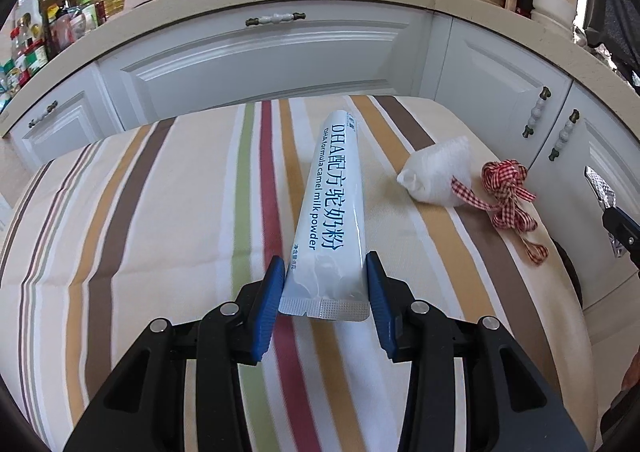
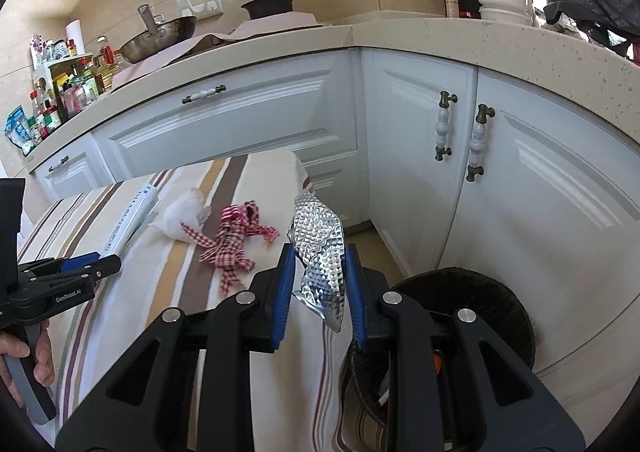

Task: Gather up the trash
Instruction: 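Carry both items over the black bin and open both tools to drop them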

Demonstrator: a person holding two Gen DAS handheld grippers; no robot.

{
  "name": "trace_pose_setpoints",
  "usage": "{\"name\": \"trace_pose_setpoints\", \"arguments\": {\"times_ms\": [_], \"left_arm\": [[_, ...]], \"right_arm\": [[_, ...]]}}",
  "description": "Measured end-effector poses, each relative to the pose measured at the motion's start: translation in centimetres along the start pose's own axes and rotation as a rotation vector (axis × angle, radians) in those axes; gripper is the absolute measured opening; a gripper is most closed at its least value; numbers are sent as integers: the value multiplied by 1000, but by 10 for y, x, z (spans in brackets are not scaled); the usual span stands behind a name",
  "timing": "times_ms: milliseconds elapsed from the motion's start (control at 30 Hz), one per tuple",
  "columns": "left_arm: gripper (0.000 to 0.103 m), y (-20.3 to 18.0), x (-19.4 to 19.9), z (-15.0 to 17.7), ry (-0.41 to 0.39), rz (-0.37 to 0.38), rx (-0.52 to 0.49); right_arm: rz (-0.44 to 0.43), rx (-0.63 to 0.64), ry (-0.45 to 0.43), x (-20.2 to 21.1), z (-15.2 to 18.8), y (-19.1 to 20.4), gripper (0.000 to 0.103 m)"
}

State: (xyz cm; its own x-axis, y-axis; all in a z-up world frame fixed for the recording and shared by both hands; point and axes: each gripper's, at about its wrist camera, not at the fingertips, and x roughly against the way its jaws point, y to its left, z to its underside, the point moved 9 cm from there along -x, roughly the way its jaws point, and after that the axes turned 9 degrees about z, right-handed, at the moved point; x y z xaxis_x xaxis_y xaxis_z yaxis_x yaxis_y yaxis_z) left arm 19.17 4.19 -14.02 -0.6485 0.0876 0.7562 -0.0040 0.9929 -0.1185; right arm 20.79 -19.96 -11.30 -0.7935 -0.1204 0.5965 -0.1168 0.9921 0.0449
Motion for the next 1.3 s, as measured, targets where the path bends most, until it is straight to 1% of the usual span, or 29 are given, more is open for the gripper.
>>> {"name": "trace_pose_setpoints", "arguments": {"times_ms": [233,533,700,1000,1300], "left_arm": [[42,0,25,13,-32,-6,-13],[42,-5,56,17,-98,-8,-39],[42,-17,69,16,-127,21,-54],[42,-60,88,6,-199,86,-130],[42,-116,88,0,-230,177,-218]], "right_arm": [[-9,18,-10,20,6,13,24],[9,28,-42,51,8,18,24],[28,27,-60,69,9,16,24],[82,5,-95,97,12,-5,24],[156,-34,-118,116,14,-36,24]]}}
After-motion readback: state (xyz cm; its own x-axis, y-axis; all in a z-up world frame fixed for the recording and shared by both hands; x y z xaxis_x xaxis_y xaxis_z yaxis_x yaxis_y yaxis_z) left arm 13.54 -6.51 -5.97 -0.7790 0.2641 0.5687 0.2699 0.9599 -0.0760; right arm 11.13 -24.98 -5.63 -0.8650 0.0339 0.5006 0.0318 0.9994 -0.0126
